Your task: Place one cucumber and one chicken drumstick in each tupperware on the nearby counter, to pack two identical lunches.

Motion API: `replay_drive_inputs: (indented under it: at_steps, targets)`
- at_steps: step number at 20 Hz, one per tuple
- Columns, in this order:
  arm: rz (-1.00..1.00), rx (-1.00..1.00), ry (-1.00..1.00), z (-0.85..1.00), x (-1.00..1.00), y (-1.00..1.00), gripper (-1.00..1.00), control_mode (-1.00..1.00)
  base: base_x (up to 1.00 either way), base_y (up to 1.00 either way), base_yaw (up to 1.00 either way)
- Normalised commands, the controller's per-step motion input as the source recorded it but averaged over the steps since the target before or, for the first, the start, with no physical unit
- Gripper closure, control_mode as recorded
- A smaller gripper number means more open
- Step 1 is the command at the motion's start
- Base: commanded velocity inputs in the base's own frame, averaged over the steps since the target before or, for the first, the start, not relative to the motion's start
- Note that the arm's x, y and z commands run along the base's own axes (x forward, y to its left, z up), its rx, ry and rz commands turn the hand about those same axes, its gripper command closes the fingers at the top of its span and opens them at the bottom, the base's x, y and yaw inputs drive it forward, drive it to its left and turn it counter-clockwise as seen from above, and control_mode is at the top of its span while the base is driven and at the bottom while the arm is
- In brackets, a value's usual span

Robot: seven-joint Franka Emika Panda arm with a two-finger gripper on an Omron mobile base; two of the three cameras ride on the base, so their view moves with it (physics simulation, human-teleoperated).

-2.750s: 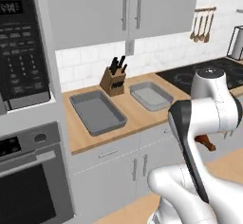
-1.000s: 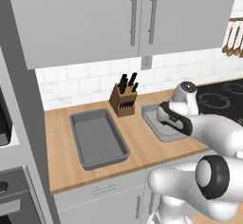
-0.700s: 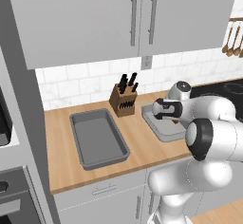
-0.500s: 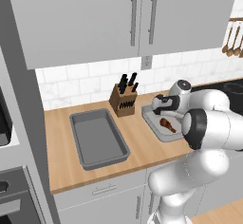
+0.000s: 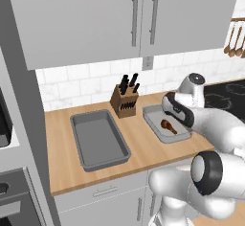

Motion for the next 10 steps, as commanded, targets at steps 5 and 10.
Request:
replay_drive_inputs:
  at_steps: [5,10]
  targets:
    - [-0.13,0.0,-0.05,1.0,-1.0,-0.07,-1.0,-1.0,0.0,0.0,0.0]
    - [0.02,0.0,-0.09,0.75,-1.0,-0.25,-1.0,-1.0,0.0,0.0,0.0]
